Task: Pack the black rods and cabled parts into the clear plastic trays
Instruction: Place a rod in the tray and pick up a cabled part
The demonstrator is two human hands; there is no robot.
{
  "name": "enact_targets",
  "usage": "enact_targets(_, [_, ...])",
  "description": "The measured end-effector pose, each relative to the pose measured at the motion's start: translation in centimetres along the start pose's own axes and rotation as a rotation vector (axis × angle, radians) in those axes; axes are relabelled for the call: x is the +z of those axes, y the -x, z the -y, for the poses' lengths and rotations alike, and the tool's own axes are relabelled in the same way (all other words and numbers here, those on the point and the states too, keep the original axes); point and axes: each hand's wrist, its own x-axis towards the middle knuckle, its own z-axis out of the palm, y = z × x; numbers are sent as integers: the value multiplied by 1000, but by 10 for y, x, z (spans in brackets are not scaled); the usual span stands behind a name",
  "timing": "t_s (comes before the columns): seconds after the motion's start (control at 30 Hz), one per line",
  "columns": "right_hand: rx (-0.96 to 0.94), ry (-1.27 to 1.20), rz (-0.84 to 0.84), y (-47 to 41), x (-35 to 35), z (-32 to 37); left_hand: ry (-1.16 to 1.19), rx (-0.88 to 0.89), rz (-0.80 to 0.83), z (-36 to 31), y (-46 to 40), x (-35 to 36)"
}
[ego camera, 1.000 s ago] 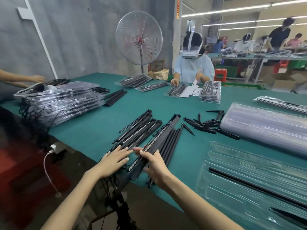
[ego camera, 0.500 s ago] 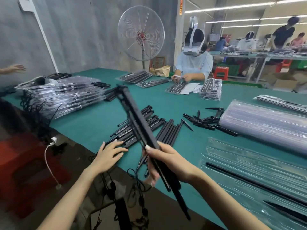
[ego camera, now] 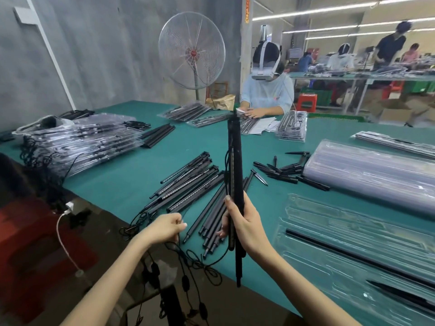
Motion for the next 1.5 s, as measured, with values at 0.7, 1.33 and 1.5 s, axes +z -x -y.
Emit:
enact_targets(0.7, [70,-189,282,10,25,26,59,78,-79,32,45,-9])
enact_targets(1.33, [123,-311,55,13,46,4,-208,364,-688,51,78,59])
enact_targets(1.5, [170,-229,80,17,51,-4,573,-208,-658,64,75,56])
